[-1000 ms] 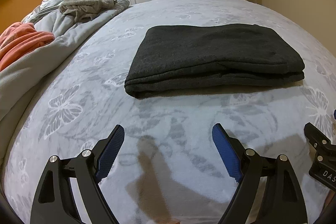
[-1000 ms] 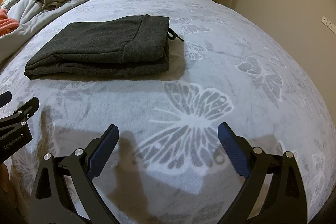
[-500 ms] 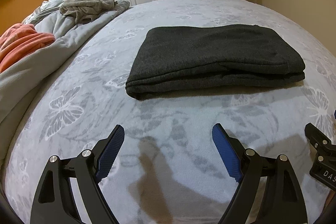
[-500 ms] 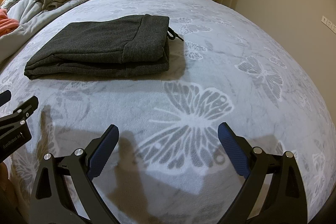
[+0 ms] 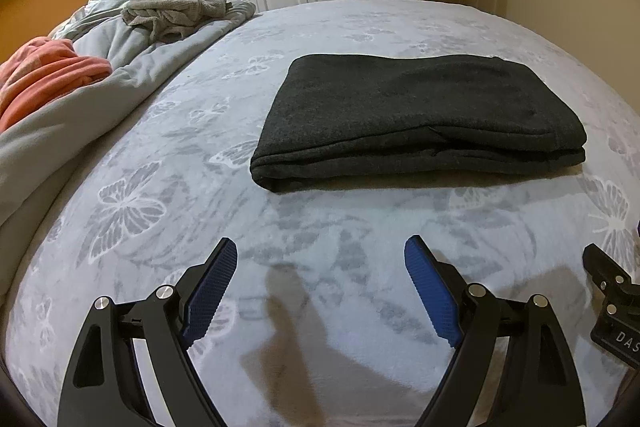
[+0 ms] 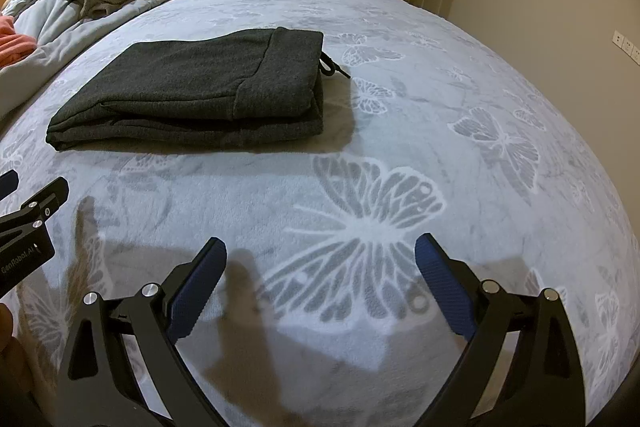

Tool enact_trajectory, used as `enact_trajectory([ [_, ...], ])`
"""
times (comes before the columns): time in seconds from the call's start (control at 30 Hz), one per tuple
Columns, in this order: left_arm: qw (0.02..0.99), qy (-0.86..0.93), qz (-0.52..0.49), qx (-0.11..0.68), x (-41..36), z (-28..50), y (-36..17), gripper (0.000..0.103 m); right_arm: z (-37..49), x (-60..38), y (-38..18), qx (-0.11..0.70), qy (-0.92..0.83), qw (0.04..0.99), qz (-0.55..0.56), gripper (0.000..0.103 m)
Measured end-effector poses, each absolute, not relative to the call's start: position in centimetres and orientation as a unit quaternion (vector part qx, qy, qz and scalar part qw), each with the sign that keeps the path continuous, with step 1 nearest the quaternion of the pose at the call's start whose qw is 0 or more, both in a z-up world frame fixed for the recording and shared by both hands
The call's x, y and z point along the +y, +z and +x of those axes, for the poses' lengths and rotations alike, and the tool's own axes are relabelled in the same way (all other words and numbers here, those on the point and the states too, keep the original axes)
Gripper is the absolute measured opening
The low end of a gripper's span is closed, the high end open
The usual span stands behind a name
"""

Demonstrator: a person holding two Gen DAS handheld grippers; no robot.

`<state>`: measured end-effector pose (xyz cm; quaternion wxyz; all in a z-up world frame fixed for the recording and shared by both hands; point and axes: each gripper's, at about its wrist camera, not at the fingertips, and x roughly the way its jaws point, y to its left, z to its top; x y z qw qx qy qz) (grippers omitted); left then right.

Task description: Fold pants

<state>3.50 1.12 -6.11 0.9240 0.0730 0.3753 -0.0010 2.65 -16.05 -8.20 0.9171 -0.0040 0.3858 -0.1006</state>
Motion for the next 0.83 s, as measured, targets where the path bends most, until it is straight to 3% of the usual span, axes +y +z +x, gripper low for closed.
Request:
enact_trajectory([
  [0.83, 0.922, -0.012, 0.086, 0.377, 0.42, 3.25, -6.32, 0.084, 2.69, -15.88, -8.17, 0.385, -0.101, 0.917, -0.007, 0.093],
])
